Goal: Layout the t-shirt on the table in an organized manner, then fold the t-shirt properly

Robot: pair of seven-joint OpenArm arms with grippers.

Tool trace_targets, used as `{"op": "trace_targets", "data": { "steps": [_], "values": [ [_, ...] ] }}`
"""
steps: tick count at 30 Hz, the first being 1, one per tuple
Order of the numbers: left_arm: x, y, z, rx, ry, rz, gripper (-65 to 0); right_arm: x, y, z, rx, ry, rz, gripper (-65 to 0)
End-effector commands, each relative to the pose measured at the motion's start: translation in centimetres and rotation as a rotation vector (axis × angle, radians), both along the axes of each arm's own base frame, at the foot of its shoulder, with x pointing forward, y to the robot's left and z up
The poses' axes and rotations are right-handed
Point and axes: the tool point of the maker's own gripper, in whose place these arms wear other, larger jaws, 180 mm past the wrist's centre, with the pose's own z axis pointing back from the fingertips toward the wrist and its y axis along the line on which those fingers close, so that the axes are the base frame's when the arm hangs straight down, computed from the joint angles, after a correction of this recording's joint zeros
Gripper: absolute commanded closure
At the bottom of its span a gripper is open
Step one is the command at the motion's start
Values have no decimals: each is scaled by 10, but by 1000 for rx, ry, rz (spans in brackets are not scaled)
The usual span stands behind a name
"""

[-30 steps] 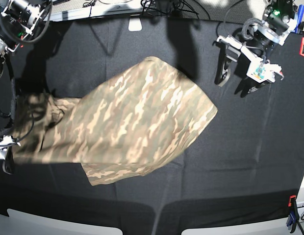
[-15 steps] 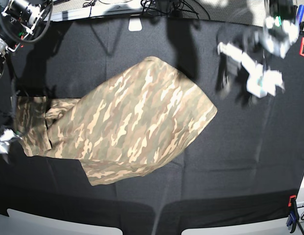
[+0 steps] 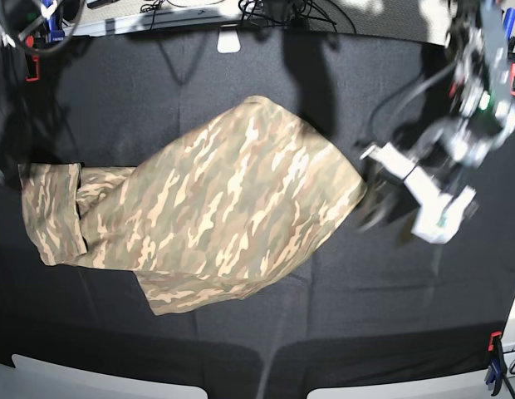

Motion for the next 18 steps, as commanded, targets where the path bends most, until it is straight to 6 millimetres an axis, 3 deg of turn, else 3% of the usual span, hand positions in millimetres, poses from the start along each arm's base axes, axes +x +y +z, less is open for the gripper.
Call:
{"op": "trace_targets", "data": {
  "steps": [1,5,9,13,18],
  "values": [
    [7,-7,8,-13,-27,-23,-365,2,-4,18,-26,-53,7,-280],
    [27,-34,-24,16,68,-101,-365,-10,-9,20,1,-91,-14,-280],
    [56,-40,-57,39,181,-118,-365,-12,-1,15,50,-125,1,-280],
    [85,-41,-62,-63,304,-114,-365,-11,8,4,85,-124,8,-280],
    [121,-55,-52,-209,403,-114,-365,-12,14,-5,115,-124,5,-280]
  ]
}}
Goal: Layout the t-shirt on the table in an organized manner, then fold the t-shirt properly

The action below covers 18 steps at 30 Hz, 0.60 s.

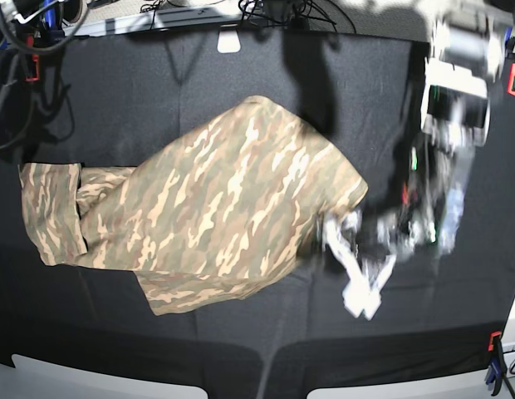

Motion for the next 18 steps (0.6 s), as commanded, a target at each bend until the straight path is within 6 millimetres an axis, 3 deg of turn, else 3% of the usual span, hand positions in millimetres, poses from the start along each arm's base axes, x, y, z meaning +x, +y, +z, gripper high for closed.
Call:
{"op": "trace_targets", "data": {
  "steps": [1,6,12,18],
  "values": [
    [18,-9,25,-46,-47,-1,-365,5,-2,15,-35,-44,16,-280],
    [40,-42,20,-91,35,3,-365,7,4,14,-11,-60,28,-280],
    [62,-62,2,43,-26,20,-365,7,8,9,9,-62,27,-280],
    [43,-54,-48,129,108,21,-365,6,9,8,12,-62,27,-280]
  ]
}}
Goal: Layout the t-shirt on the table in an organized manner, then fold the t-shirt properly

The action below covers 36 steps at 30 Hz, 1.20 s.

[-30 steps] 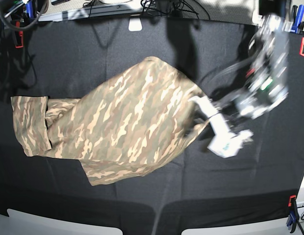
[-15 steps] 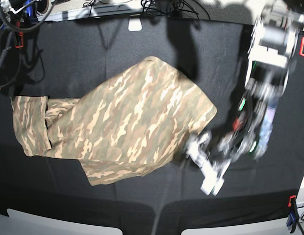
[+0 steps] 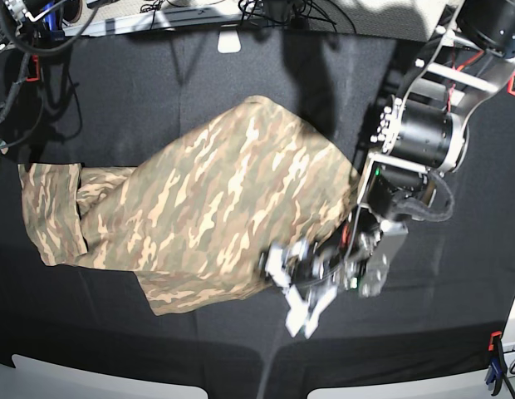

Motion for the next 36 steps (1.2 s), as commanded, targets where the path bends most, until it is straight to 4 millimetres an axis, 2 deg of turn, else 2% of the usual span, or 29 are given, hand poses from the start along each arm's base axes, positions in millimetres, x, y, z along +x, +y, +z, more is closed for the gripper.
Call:
{"op": "trace_targets", "data": {
  "steps": [1,4,6,8,10,11,14,17,20,23,28,31,33,34,36],
  "values": [
    [10,-4,15,-12,-21,-12,-365,6,-2,16,-33,-48,16,-280],
    [-16,-13,1,-25,53,-114,-364,6,-2,16,-33,-48,16,-280],
    [-27,-22,6,-75,78,-179,-317,6,-2,16,-33,-48,16,-280],
    [-23,-28,16,-127,73,-176,-216,6,-2,16,-32,-49,16,-280],
    [-15,-31,28,-159,54,-161,-47,7,1,17,-23,-62,26,-280],
    [-11,-31,33,-162,45,-160,0,8,2,18,-19,-69,31,-280],
    [1,-27,46,-157,15,-156,0,10,5,21,-8,-86,42,-280],
    [14,-12,56,-137,-8,-138,0,10,5,21,-8,-86,42,-280],
    [31,19,65,-102,-36,-92,0,10,5,21,-8,-86,43,-280],
    [52,71,72,-48,-67,17,0,10,5,21,-8,-86,42,-280],
    [78,186,85,54,-137,274,0,10,5,21,-8,-86,43,-280],
    [80,265,88,140,-145,480,0,10,5,21,-7,-88,44,-280],
    [70,287,85,147,-94,507,0,13,10,25,11,-116,63,-280],
    [65,286,85,119,-66,485,0,15,13,28,24,-136,77,-280],
    [59,268,92,11,-51,394,0,20,21,32,49,-171,111,-280]
  ]
}}
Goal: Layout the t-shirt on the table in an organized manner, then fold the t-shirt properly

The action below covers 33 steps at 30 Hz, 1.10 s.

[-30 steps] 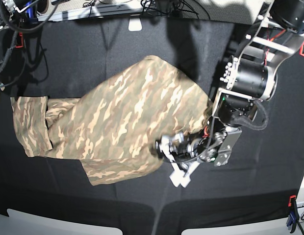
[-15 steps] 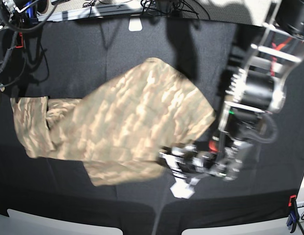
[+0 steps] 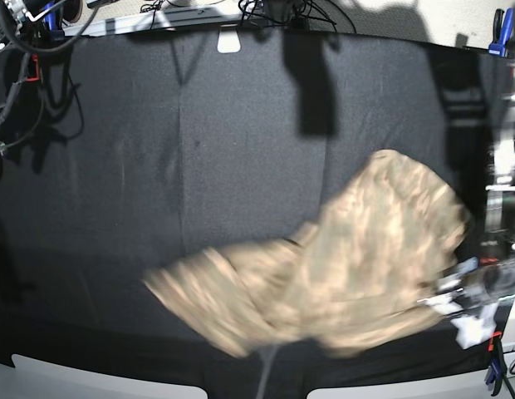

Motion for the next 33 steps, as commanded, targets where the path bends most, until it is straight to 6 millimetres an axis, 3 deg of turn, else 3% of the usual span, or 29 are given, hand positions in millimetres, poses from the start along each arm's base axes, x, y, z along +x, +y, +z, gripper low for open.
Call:
{"op": "trace_targets", "data": {
  "steps": [1,6,9,13,18,23,25,30,33],
  "values": [
    [20,-20,37,-86,-94,-50,0,7,3,17,-25,-56,30,-280],
    [21,-83,76,-350,-140,-188,0,14,14,11,-27,-36,70,-280],
    [19,-119,81,-381,-147,-281,0,19,22,9,-23,-30,100,-280],
    [25,-141,87,-417,-185,-289,0,36,50,9,-31,-56,205,-280],
    [27,-137,87,-399,-190,-286,0,75,118,-3,-118,-77,405,-280],
    [25,-117,81,-341,-175,-274,0,110,200,-21,-372,-37,638,-280],
    [25,-109,81,-334,-177,-263,0,120,224,-28,-460,-5,695,-280],
    [24,-93,81,-318,-178,-242,0,158,241,-62,-567,64,690,-279],
    [24,-88,81,-313,-178,-235,0,187,240,-82,-633,94,657,-279]
  ]
}}
